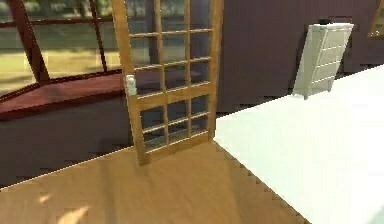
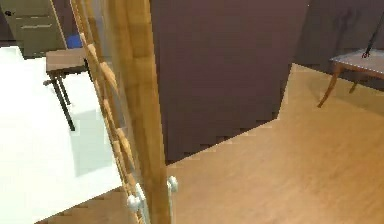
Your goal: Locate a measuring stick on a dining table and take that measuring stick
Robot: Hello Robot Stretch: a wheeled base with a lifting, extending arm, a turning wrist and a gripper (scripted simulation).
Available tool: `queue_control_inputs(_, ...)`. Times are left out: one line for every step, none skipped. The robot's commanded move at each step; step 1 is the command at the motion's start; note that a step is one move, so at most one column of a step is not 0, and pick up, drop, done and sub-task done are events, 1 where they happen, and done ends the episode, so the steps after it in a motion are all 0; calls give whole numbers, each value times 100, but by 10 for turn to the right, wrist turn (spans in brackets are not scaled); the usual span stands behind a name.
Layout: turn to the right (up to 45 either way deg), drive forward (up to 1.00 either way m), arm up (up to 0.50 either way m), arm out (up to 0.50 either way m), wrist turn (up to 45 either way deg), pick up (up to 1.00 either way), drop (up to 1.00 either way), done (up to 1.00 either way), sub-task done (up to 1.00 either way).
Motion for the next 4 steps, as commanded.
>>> queue_control_inputs(-60,0,0,0,0,0,0,0,0)
queue_control_inputs(0,40,0,0,0,0,0,0,0)
queue_control_inputs(450,0,0,0,0,0,0,0,0)
queue_control_inputs(60,0,0,0,0,0,0,0,0)
